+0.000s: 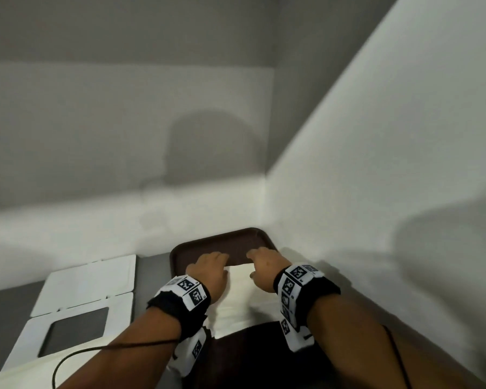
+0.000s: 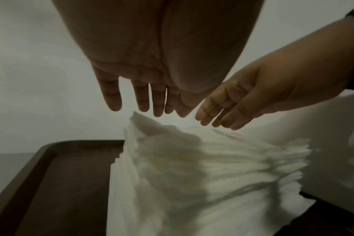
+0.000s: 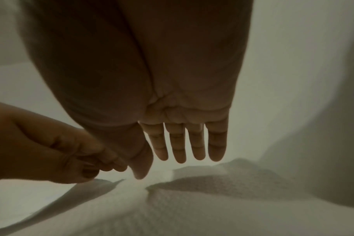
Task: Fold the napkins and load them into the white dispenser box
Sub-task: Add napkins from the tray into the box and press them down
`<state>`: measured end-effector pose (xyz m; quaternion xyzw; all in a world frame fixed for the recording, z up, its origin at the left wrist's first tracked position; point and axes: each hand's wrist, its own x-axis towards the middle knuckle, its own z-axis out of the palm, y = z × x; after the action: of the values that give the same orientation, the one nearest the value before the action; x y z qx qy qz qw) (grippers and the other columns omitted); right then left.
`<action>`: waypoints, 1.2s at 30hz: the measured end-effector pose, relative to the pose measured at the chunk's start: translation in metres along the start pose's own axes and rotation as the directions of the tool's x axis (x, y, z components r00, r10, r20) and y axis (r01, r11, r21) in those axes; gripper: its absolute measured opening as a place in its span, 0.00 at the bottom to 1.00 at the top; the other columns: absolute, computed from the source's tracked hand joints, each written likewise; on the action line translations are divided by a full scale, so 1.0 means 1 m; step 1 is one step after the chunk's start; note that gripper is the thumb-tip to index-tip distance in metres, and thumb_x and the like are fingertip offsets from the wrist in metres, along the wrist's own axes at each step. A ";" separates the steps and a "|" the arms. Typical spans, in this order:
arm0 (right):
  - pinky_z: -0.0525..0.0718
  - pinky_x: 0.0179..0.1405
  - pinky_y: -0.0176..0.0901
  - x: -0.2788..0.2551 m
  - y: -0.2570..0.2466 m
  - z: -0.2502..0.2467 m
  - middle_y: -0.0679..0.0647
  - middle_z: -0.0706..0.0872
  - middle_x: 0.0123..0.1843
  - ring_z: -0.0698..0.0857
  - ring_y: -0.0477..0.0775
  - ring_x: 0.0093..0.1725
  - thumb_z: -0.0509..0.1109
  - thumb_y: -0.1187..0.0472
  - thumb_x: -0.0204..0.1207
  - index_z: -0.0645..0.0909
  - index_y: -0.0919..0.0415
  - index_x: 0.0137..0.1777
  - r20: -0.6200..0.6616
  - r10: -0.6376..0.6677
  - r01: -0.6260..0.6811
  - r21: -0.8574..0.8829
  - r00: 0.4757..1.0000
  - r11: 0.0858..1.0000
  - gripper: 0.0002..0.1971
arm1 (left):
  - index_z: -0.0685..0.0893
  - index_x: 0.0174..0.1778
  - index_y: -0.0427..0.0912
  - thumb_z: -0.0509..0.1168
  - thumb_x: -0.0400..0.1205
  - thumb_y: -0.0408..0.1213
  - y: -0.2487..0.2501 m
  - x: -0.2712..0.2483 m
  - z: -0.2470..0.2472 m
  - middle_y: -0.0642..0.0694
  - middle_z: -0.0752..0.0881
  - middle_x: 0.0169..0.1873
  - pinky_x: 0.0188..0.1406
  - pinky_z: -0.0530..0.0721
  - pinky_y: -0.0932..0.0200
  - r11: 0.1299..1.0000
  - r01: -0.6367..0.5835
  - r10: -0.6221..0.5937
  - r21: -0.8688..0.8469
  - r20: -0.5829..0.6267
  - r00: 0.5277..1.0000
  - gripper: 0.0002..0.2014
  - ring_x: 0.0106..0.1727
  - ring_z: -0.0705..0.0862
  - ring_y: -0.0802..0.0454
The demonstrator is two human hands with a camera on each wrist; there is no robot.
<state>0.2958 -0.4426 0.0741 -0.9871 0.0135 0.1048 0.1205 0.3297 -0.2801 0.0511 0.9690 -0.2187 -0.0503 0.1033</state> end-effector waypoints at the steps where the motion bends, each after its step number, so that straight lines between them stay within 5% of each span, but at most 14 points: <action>1: 0.74 0.73 0.57 0.003 0.000 0.001 0.60 0.71 0.77 0.72 0.63 0.75 0.65 0.58 0.79 0.66 0.57 0.78 0.026 0.000 0.000 -0.019 1.000 1.000 0.27 | 0.64 0.79 0.51 0.53 0.86 0.44 0.000 0.002 0.002 0.51 0.66 0.79 0.73 0.69 0.45 1.000 0.017 -0.017 0.023 0.008 1.000 0.23 0.79 0.64 0.49; 7: 0.77 0.69 0.57 0.012 0.001 -0.002 0.57 0.75 0.73 0.74 0.62 0.72 0.72 0.51 0.74 0.69 0.56 0.76 0.101 -0.049 0.058 -0.086 0.994 0.995 0.31 | 0.74 0.69 0.50 0.53 0.85 0.47 -0.001 0.003 0.008 0.50 0.76 0.68 0.65 0.73 0.47 0.993 0.071 -0.073 0.091 0.021 0.997 0.17 0.72 0.71 0.47; 16: 0.76 0.62 0.52 0.008 0.001 -0.006 0.52 0.78 0.60 0.77 0.58 0.62 0.77 0.54 0.69 0.77 0.52 0.59 -0.034 -0.116 0.115 -0.023 0.993 0.993 0.20 | 0.77 0.56 0.52 0.61 0.79 0.47 0.001 -0.001 0.003 0.53 0.79 0.57 0.55 0.75 0.51 0.999 0.000 0.007 0.047 -0.148 0.989 0.11 0.63 0.75 0.49; 20: 0.76 0.65 0.55 0.006 0.001 -0.008 0.49 0.80 0.61 0.79 0.55 0.62 0.75 0.51 0.70 0.76 0.49 0.64 -0.025 -0.183 0.184 0.027 0.983 0.983 0.22 | 0.76 0.43 0.53 0.64 0.75 0.44 0.002 -0.007 -0.003 0.56 0.83 0.38 0.46 0.79 0.53 0.974 -0.087 0.049 -0.210 -0.180 0.982 0.03 0.46 0.82 0.53; 23: 0.77 0.62 0.55 0.003 0.001 -0.013 0.47 0.81 0.49 0.81 0.54 0.54 0.70 0.50 0.75 0.79 0.48 0.50 0.012 -0.212 0.212 0.017 0.977 0.977 0.07 | 0.78 0.38 0.54 0.71 0.72 0.43 -0.001 -0.010 -0.006 0.57 0.84 0.35 0.42 0.81 0.59 0.877 -0.130 0.016 -0.463 -0.242 0.970 0.07 0.39 0.83 0.59; 26: 0.80 0.57 0.52 -0.001 0.003 -0.020 0.45 0.79 0.44 0.81 0.52 0.50 0.69 0.51 0.75 0.75 0.46 0.43 0.020 -0.209 0.207 0.079 0.978 0.975 0.05 | 0.79 0.45 0.55 0.77 0.70 0.43 -0.008 -0.017 -0.006 0.56 0.86 0.43 0.47 0.82 0.63 0.714 -0.090 -0.095 -0.694 -0.223 0.970 0.14 0.45 0.85 0.60; 28: 0.80 0.55 0.48 -0.005 0.004 -0.027 0.45 0.80 0.47 0.82 0.52 0.52 0.69 0.52 0.76 0.77 0.47 0.45 0.013 -0.220 0.217 0.103 0.976 0.971 0.04 | 0.81 0.52 0.54 0.78 0.68 0.49 -0.014 -0.023 -0.002 0.53 0.89 0.47 0.52 0.86 0.57 0.614 -0.043 -0.092 -0.788 -0.125 0.988 0.19 0.48 0.88 0.58; 33: 0.76 0.55 0.42 -0.016 -0.002 -0.044 0.48 0.83 0.56 0.81 0.50 0.56 0.69 0.51 0.78 0.81 0.55 0.55 0.015 -0.247 0.243 0.137 0.969 0.960 0.11 | 0.82 0.59 0.55 0.67 0.67 0.62 -0.019 -0.037 0.000 0.52 0.90 0.51 0.60 0.84 0.43 0.530 -0.054 -0.051 -0.846 -0.095 0.994 0.26 0.53 0.88 0.54; 36: 0.73 0.48 0.40 -0.024 -0.007 -0.054 0.46 0.80 0.50 0.78 0.48 0.50 0.71 0.49 0.76 0.79 0.54 0.49 0.010 -0.246 0.243 0.139 0.969 0.960 0.10 | 0.80 0.64 0.53 0.67 0.71 0.59 -0.026 -0.045 -0.010 0.53 0.89 0.55 0.63 0.83 0.45 0.513 -0.075 -0.069 -0.855 -0.128 0.989 0.27 0.56 0.87 0.55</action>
<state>0.2837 -0.4489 0.1322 -0.9691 -0.1030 0.1014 0.2000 0.3019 -0.2355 0.0575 0.7922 -0.1589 -0.0810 0.5836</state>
